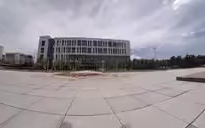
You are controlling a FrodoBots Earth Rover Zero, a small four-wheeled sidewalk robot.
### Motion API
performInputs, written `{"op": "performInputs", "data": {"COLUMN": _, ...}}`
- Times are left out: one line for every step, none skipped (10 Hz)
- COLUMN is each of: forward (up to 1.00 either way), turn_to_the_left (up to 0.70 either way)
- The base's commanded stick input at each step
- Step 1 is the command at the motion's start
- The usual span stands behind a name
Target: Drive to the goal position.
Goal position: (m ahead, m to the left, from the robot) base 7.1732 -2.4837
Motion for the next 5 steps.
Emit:
{"op": "performInputs", "data": {"forward": 0.7, "turn_to_the_left": 0.0}}
{"op": "performInputs", "data": {"forward": 0.7, "turn_to_the_left": 0.0}}
{"op": "performInputs", "data": {"forward": 0.7, "turn_to_the_left": 0.0}}
{"op": "performInputs", "data": {"forward": 0.7, "turn_to_the_left": 0.0}}
{"op": "performInputs", "data": {"forward": 0.7, "turn_to_the_left": 0.0}}
